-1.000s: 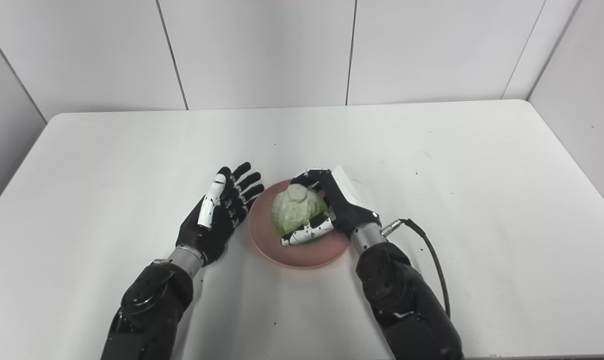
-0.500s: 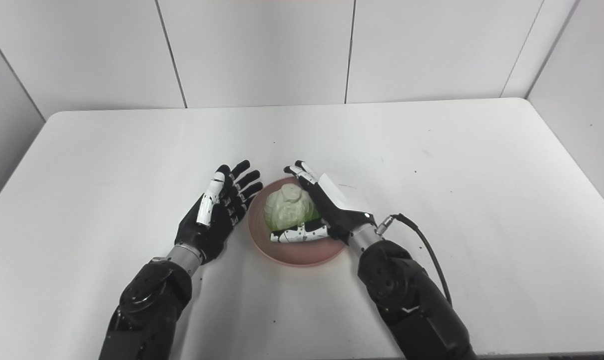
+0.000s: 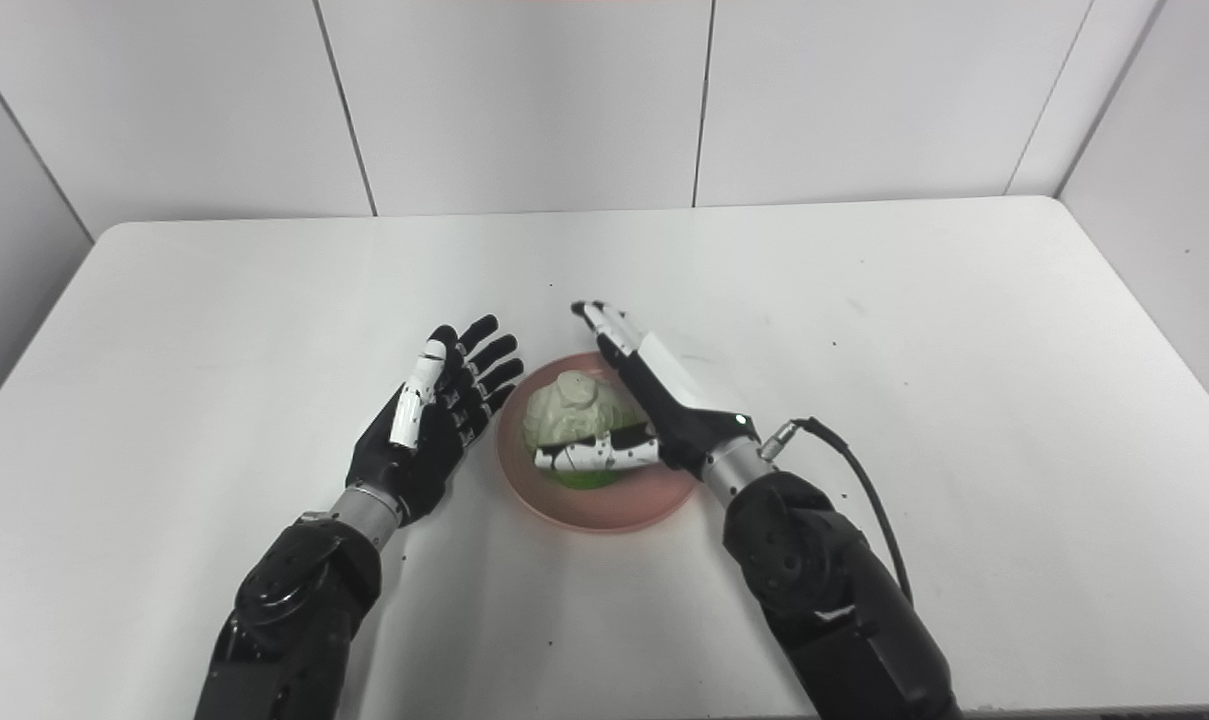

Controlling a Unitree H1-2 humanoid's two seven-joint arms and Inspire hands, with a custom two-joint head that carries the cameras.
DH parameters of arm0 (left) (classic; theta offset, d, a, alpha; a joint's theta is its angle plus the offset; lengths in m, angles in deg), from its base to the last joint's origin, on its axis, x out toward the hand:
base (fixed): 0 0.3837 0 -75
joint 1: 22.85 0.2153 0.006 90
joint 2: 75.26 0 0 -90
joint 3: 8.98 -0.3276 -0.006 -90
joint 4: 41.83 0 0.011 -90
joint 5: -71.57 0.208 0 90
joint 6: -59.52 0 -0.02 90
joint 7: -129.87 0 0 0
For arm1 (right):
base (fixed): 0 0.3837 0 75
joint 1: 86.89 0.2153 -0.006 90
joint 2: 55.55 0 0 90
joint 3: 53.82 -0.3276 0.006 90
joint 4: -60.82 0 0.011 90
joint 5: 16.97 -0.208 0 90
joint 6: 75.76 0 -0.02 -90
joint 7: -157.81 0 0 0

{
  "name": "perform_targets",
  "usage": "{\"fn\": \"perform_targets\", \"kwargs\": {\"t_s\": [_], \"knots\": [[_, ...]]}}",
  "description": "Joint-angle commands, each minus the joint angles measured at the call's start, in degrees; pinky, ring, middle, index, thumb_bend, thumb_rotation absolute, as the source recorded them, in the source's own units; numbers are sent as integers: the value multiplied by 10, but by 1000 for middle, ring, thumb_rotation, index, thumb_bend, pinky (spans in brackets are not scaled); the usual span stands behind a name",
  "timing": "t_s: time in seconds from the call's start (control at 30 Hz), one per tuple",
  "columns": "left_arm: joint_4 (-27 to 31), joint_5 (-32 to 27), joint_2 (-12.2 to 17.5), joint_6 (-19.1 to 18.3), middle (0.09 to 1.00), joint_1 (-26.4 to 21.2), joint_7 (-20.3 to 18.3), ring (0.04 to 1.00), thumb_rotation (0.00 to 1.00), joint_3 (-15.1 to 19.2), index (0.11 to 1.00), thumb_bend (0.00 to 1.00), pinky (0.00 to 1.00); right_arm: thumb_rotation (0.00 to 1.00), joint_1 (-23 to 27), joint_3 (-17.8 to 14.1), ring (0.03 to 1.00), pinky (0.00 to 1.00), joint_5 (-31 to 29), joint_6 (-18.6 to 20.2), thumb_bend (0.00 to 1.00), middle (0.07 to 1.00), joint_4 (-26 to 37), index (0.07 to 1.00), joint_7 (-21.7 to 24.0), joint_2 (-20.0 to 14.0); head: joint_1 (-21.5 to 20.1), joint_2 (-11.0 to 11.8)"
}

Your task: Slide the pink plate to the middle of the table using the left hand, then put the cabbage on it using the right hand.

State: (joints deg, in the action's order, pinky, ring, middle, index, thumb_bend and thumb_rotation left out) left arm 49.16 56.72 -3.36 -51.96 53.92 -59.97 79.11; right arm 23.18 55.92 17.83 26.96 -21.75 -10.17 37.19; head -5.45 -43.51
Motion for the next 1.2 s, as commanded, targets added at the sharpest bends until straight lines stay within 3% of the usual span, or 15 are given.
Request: {"fn": "perform_targets", "kwargs": {"t_s": [0.0, 0.07, 0.13, 0.17, 0.3, 0.5, 0.57, 0.63, 0.7, 0.8, 0.93, 1.17], "knots": [[14, -6, 1, 4, 925, -14, -4, 923, 1000, 1, 922, 458, 926, 612, 6, -24, 978, 814, -14, -39, 1000, 1000, 33, 1000, -40, 14, 0, 0], [14, -7, 1, 4, 926, -14, -4, 929, 1000, 2, 924, 457, 942, 614, -6, -45, 988, 867, -26, -60, 1000, 1000, 40, 1000, -77, 27, -3, 2], [13, -7, 0, 6, 925, -14, -4, 930, 1000, 4, 923, 455, 942, 721, -17, -64, 968, 858, -25, -83, 1000, 1000, 38, 1000, -120, 39, -3, 3], [13, -8, 0, 7, 926, -14, -5, 928, 1000, 4, 925, 455, 949, 859, -21, -71, 962, 880, -23, -93, 990, 997, 34, 1000, -137, 44, -3, 3], [13, -3, -1, 11, 920, -13, 0, 917, 1000, 6, 921, 457, 950, 988, -38, -107, 980, 925, -65, -99, 964, 1000, 28, 1000, -160, 60, -6, 6], [8, 12, 2, 38, 946, -9, 3, 937, 1000, 6, 941, 453, 963, 1000, -61, -165, 1000, 998, -211, -66, 864, 1000, 12, 1000, -114, 73, -17, 10], [7, 19, 4, 45, 958, -9, 4, 949, 1000, 6, 953, 457, 986, 1000, -63, -179, 1000, 1000, -247, -62, 752, 1000, -1, 1000, -108, 80, -20, 12], [4, 25, 5, 52, 960, -9, 5, 952, 1000, 7, 956, 458, 992, 1000, -67, -187, 1000, 1000, -270, -69, 720, 1000, -14, 1000, -109, 86, -22, 14], [-4, 31, 7, 66, 970, -8, 4, 967, 1000, 8, 969, 457, 999, 1000, -73, -195, 1000, 1000, -292, -82, 558, 1000, -31, 1000, -113, 95, -23, 16], [-20, 47, 13, 98, 978, -8, 5, 982, 1000, 6, 976, 457, 1000, 1000, -75, -201, 1000, 1000, -313, -95, 366, 1000, -50, 1000, -115, 105, -23, 20], [-43, 64, 16, 134, 994, -10, 8, 1000, 1000, 3, 991, 454, 1000, 1000, -74, -201, 1000, 996, -314, -105, 226, 1000, -71, 1000, -118, 107, -22, 23], [-78, 71, 19, 167, 985, -9, 12, 1000, 1000, 5, 981, 457, 1000, 1000, -75, -203, 982, 960, -314, -117, 186, 984, -110, 964, -128, 110, -19, 28]]}}
